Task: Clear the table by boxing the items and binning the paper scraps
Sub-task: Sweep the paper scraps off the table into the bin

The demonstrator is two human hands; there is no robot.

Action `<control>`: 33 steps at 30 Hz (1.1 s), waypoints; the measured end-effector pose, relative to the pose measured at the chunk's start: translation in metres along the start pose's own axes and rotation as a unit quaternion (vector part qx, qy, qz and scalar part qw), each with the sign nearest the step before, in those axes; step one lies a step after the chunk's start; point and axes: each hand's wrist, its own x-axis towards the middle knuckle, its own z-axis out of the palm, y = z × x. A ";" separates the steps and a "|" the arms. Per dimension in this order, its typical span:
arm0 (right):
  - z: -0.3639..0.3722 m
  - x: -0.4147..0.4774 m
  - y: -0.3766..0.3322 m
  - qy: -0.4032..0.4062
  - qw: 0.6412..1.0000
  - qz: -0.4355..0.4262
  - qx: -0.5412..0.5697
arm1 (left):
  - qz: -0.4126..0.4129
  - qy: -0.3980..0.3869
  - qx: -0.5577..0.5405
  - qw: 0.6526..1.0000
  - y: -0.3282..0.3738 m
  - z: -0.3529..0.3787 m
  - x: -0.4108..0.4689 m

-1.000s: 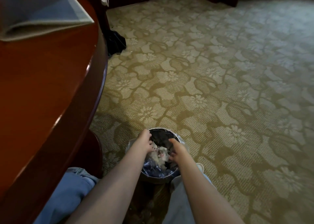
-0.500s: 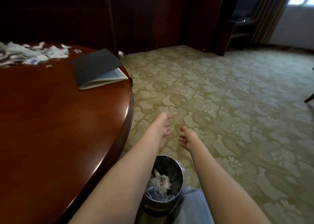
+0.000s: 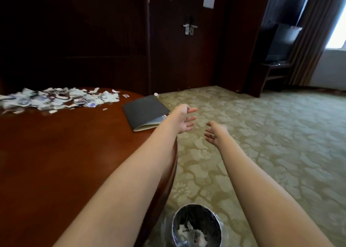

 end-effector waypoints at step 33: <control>0.367 0.077 -0.018 -0.155 0.794 -0.298 -0.507 | 0.019 0.491 0.483 0.724 0.020 -0.419 0.029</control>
